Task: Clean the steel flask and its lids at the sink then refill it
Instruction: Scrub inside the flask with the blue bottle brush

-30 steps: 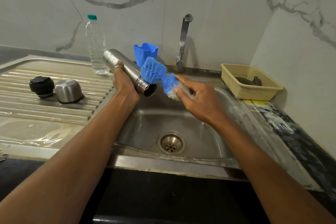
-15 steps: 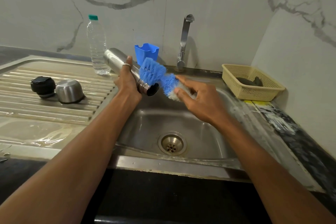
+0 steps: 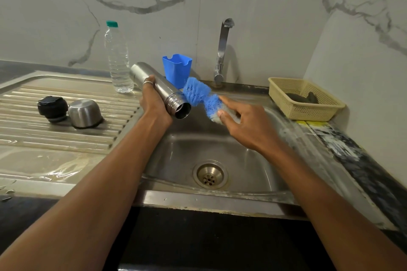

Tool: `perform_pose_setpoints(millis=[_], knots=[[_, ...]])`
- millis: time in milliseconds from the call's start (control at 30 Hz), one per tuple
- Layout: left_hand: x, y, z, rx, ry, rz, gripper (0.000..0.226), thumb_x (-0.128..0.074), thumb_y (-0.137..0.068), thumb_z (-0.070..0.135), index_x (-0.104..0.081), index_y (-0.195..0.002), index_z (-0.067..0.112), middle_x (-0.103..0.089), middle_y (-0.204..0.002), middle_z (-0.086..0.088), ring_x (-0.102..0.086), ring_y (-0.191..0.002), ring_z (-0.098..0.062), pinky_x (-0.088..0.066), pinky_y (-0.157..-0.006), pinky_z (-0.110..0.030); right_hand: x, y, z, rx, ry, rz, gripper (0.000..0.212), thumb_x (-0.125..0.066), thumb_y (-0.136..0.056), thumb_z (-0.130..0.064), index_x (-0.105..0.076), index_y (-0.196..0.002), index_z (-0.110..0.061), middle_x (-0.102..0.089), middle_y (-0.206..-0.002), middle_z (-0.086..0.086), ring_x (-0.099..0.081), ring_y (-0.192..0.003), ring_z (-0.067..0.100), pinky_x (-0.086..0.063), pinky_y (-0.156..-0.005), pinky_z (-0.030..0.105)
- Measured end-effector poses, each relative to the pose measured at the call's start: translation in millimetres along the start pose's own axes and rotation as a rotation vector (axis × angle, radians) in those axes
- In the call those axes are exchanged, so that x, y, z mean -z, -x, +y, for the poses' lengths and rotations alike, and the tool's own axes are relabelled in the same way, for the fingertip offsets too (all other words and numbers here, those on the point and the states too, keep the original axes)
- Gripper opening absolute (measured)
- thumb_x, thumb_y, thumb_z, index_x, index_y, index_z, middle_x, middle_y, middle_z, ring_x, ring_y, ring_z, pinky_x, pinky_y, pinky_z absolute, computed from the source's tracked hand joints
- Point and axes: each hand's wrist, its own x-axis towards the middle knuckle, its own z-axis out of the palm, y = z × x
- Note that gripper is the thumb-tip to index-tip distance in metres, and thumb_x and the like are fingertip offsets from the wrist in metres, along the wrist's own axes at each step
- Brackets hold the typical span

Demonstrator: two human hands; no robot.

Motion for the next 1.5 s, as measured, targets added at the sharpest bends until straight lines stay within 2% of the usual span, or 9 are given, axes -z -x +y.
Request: perform_pose_setpoints(millis=[167, 467, 733, 933, 1033, 1167, 1267, 1433, 1500], knots=[[2.7, -0.7, -0.5, 0.01, 0.01, 0.017, 0.063, -0.068, -0.077, 0.044, -0.059, -0.132, 0.014, -0.075, -0.113, -0.013, -0.077, -0.091, -0.034, -0.061, -0.075, -0.05, -2.8, -3.7, -9.2, 0.02, -0.071, 0.016, 0.046, -0.063, -0.098, -0.041, -0.056, -0.143, -0.035, -0.072, -0.125, -0.005, -0.068, -0.102, 0.012, -0.051, -0.089, 0.027], [1.5, -3.1, -3.6, 0.027, 0.008, -0.103, 0.107, -0.099, -0.044, 0.04, -0.052, -0.136, 0.014, -0.072, -0.122, -0.016, -0.074, -0.101, -0.039, -0.057, -0.088, -0.062, -1.8, -4.6, -9.0, 0.036, -0.08, 0.044, 0.047, -0.062, -0.098, -0.042, -0.056, -0.143, -0.032, -0.066, -0.134, -0.008, -0.063, -0.118, 0.008, -0.05, -0.099, 0.028], [0.0, 3.4, -2.7, 0.03, -0.024, -0.038, 0.057, -0.073, -0.078, 0.04, -0.065, -0.126, 0.01, -0.076, -0.104, -0.009, -0.076, -0.087, -0.031, -0.062, -0.073, -0.047, -1.1, -5.1, -6.2, 0.035, -0.037, 0.033, 0.048, -0.061, -0.098, -0.045, -0.055, -0.144, -0.034, -0.065, -0.136, -0.008, -0.064, -0.119, 0.012, -0.052, -0.101, 0.035], [-2.1, 6.3, -2.2, 0.036, -0.03, -0.005, 0.054, -0.063, -0.083, 0.045, -0.066, -0.124, 0.011, -0.077, -0.111, -0.009, -0.077, -0.092, -0.03, -0.063, -0.076, -0.047, -3.5, -3.1, -9.8, 0.075, -0.048, 0.033, 0.046, -0.063, -0.097, -0.042, -0.057, -0.142, -0.033, -0.071, -0.125, -0.008, -0.062, -0.084, 0.001, -0.051, -0.082, 0.026], [-1.2, 4.6, -2.0, 0.021, -0.007, 0.005, 0.056, -0.062, -0.083, 0.044, -0.067, -0.127, 0.01, -0.076, -0.111, -0.011, -0.076, -0.095, -0.032, -0.062, -0.071, -0.044, -3.2, -5.3, -6.6, 0.021, -0.033, 0.058, 0.048, -0.061, -0.098, -0.044, -0.056, -0.143, -0.032, -0.07, -0.129, -0.006, -0.068, -0.106, 0.011, -0.054, -0.094, 0.034], [0.1, 4.4, 0.0, 0.037, 0.009, -0.044, 0.075, -0.078, -0.071, 0.052, -0.061, -0.132, 0.011, -0.074, -0.117, -0.014, -0.075, -0.098, -0.037, -0.061, -0.079, -0.052, -2.8, -2.4, -6.3, 0.064, -0.044, 0.041, 0.047, -0.063, -0.097, -0.044, -0.058, -0.142, -0.032, -0.072, -0.124, -0.007, -0.068, -0.097, 0.01, -0.056, -0.09, 0.034], [2.8, 3.3, -1.8, 0.026, 0.014, -0.02, 0.091, -0.091, -0.057, 0.046, -0.055, -0.133, 0.012, -0.073, -0.12, -0.016, -0.076, -0.092, -0.037, -0.06, -0.079, -0.057, -2.6, -4.7, -4.5, 0.029, -0.032, 0.069, 0.047, -0.061, -0.097, -0.046, -0.057, -0.143, -0.032, -0.072, -0.125, -0.005, -0.068, -0.107, 0.013, -0.056, -0.095, 0.039], [1.5, 3.8, -1.1, 0.024, 0.02, -0.038, 0.058, -0.082, -0.077, 0.037, -0.063, -0.124, 0.008, -0.076, -0.111, -0.015, -0.077, -0.088, -0.036, -0.061, -0.072, -0.052, -4.9, -1.0, -5.8, 0.061, -0.033, 0.051, 0.046, -0.062, -0.097, -0.043, -0.057, -0.142, -0.035, -0.076, -0.112, 0.001, -0.069, -0.09, 0.016, -0.057, -0.084, 0.038], [0.1, 6.7, -1.7, 0.028, 0.005, -0.036, 0.052, -0.079, -0.08, 0.037, -0.064, -0.121, 0.009, -0.077, -0.109, -0.014, -0.077, -0.088, -0.034, -0.062, -0.074, -0.054, -7.5, -3.6, -6.1, 0.049, -0.055, 0.061, 0.046, -0.062, -0.097, -0.043, -0.059, -0.141, -0.033, -0.075, -0.119, -0.002, -0.07, -0.101, 0.015, -0.057, -0.09, 0.039]])
